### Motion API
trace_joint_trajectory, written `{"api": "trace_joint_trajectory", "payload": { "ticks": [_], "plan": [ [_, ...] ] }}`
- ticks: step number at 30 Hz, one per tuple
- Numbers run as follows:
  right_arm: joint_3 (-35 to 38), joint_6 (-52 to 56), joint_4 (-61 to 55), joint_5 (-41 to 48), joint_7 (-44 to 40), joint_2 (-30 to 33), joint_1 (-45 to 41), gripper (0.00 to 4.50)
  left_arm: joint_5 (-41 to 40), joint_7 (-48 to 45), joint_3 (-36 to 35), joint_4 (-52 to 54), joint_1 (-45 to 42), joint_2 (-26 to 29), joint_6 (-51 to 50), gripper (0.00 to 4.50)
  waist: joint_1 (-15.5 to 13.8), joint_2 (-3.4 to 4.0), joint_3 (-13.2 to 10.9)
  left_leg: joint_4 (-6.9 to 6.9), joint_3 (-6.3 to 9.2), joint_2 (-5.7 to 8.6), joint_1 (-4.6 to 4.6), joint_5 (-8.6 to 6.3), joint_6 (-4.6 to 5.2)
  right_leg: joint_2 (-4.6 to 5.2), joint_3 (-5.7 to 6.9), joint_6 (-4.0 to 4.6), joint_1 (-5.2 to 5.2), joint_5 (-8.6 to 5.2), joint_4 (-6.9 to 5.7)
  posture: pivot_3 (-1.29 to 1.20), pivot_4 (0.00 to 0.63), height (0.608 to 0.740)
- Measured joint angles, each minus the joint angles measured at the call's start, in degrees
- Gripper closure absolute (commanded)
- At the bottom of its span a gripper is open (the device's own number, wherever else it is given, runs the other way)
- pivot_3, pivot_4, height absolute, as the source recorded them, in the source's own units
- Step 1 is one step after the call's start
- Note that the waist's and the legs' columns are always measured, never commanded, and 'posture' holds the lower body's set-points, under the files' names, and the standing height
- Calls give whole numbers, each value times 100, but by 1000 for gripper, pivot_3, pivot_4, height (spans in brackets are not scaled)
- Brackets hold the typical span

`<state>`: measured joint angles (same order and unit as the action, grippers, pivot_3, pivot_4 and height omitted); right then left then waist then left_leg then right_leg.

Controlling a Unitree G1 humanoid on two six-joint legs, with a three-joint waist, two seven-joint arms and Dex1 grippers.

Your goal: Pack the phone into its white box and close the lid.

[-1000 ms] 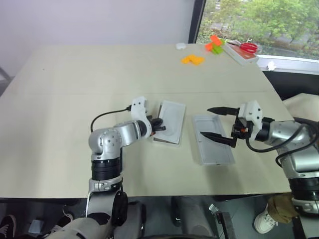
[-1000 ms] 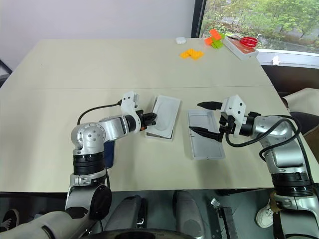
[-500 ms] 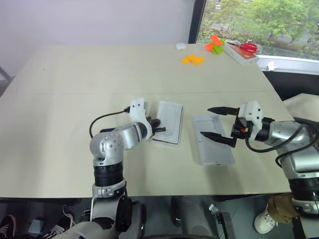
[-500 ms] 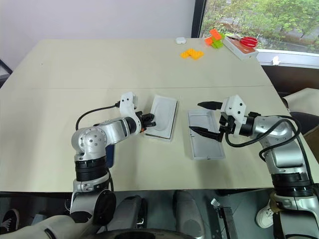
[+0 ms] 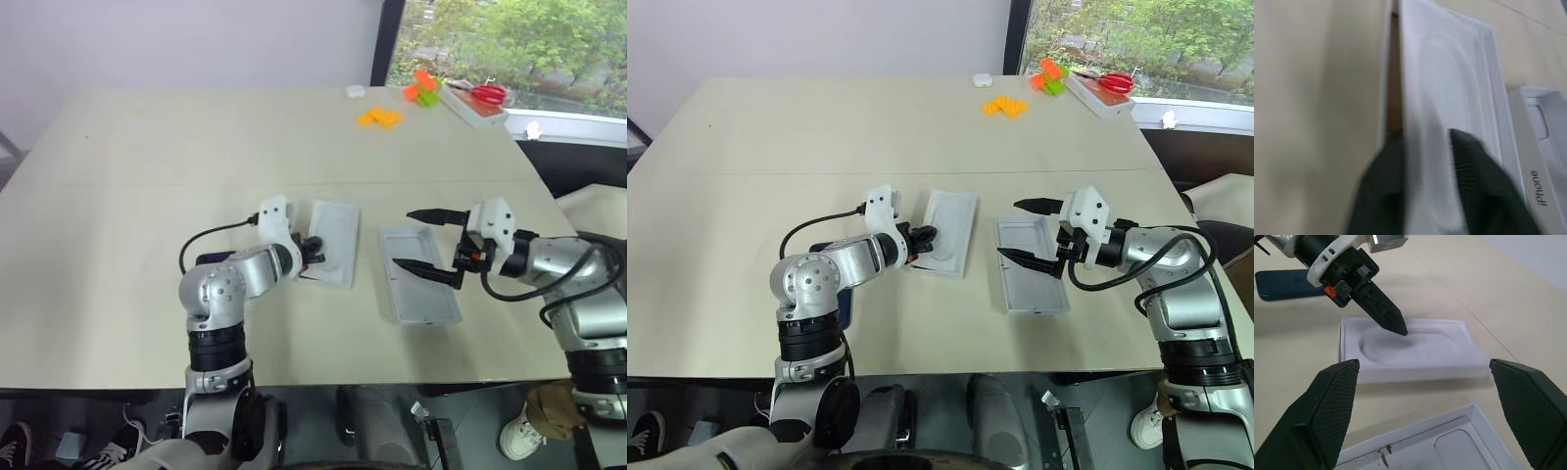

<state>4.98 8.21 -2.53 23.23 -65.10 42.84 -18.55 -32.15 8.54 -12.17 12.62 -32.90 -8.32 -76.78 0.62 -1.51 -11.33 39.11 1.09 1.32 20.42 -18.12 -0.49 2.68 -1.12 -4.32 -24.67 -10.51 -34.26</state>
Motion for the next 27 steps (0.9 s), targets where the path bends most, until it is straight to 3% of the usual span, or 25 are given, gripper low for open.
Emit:
{"api": "trace_joint_trajectory", "payload": {
  "ticks": [2, 27],
  "plan": [
    [0, -7, 0, 0, 0, 0, 0, 0, 7, -11, 1, 27, -13, -11, 0, 611, 3, 0, 0, 0, 0, 0, -2, 0, 0, -1, 0, 0, 1, 0, -1, 0, 150, 740],
    [-44, -110, 77, -67, -2, -132, -44, 0, -14, -599, -45, 348, -496, 522, -725, 611, 1, 0, 0, 0, 3, 0, 4, -1, 1, 0, 2, -1, 1, 1, 6, 0, 150, 740]
  ]
}}
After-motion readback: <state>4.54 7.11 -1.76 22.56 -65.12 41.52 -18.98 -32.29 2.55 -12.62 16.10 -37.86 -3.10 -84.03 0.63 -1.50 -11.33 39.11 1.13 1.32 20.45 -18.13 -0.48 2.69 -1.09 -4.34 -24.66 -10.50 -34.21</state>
